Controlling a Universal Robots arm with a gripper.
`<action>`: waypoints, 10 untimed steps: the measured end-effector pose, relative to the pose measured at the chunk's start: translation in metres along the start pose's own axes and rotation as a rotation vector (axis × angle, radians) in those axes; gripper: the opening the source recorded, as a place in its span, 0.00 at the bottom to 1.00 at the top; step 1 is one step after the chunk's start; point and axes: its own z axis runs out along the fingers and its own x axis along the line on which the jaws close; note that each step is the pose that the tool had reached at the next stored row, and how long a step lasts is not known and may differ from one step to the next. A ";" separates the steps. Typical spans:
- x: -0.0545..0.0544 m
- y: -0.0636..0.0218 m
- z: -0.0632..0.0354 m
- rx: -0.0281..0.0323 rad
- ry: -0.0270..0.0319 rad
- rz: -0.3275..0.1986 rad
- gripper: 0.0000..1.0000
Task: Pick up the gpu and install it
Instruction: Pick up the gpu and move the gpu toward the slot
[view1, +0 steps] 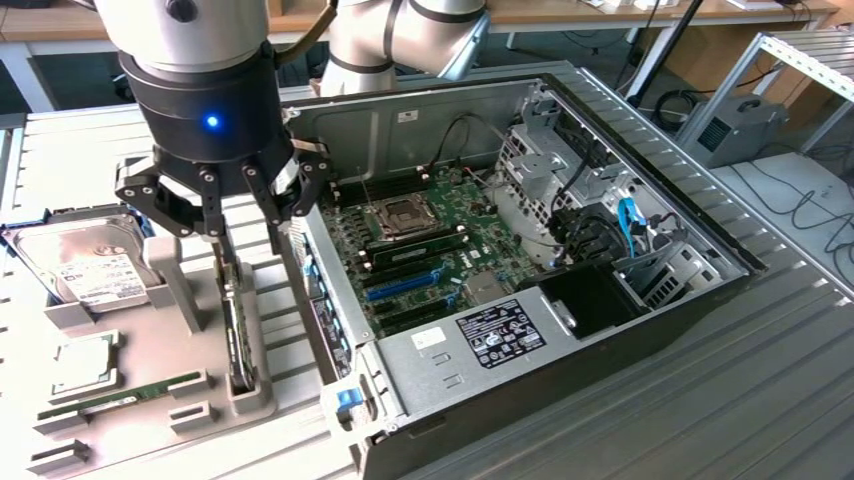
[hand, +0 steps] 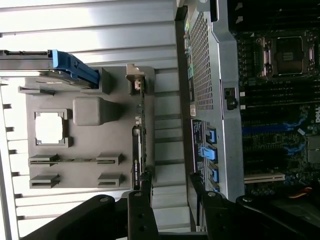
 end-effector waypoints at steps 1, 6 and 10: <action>0.000 0.0000 0.0005 -0.0001 -0.0001 0.000 0.42; 0.000 -0.0001 0.0021 -0.0001 -0.0001 0.000 0.42; 0.000 -0.0002 0.0038 0.0000 0.0000 0.000 0.42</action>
